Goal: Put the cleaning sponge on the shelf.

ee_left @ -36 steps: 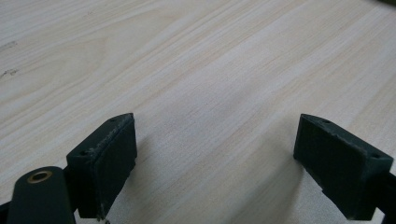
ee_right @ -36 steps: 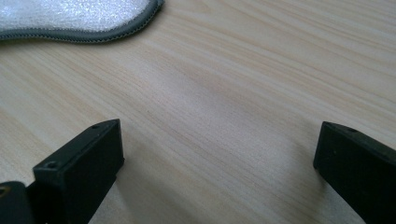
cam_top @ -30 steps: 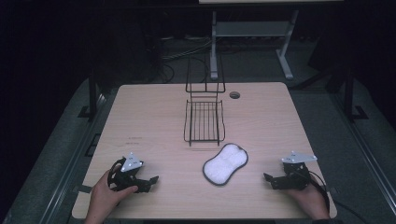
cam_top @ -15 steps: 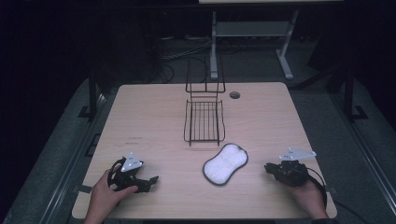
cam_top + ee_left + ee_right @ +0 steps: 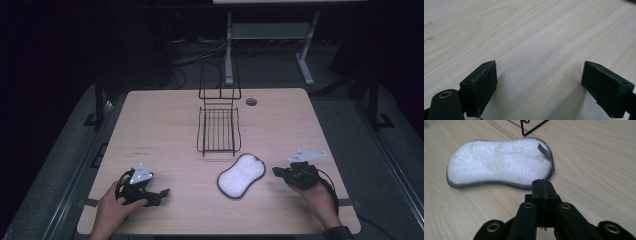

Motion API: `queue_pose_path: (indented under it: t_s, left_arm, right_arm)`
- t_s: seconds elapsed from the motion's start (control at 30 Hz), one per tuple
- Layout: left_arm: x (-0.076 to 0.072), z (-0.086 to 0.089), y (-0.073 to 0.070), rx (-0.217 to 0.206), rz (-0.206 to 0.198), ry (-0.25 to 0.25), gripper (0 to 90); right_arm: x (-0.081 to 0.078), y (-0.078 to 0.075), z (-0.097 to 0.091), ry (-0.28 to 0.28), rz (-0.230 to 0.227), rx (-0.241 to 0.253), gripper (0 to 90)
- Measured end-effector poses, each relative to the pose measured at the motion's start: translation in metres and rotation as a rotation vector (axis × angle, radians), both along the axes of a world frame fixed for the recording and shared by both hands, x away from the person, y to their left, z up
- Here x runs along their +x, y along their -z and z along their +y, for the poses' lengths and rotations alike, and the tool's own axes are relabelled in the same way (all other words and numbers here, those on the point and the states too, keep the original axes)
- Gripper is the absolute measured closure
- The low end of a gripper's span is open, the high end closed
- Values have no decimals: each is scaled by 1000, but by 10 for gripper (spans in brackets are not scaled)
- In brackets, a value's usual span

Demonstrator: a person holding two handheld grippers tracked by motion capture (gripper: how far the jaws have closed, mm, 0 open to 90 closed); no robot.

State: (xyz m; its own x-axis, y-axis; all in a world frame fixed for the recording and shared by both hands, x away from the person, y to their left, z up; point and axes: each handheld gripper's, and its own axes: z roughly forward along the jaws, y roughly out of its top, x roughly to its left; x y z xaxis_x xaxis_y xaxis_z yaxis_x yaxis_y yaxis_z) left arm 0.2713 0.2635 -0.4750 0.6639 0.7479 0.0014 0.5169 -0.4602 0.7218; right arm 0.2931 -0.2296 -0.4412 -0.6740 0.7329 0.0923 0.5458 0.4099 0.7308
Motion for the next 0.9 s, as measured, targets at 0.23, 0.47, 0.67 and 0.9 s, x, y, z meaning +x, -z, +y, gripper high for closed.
queue_pose_path:
  t_s: [0.23, 0.47, 0.67, 0.9]
  left_arm:
    - [0, 0, 0, 1, -1, 1, 124]
    - [0, 0, 0, 1, -1, 1, 124]
    - [0, 0, 0, 2, -2, 1, 124]
    - [0, 0, 0, 2, -1, 1, 124]
  right_arm:
    - [14, -3, 17, -27, -16, -2, 895]
    - [30, 1, 34, -52, -16, -5, 894]
    - [37, 6, 43, -57, 2, -20, 890]
    - [45, 10, 53, -72, 10, -30, 890]
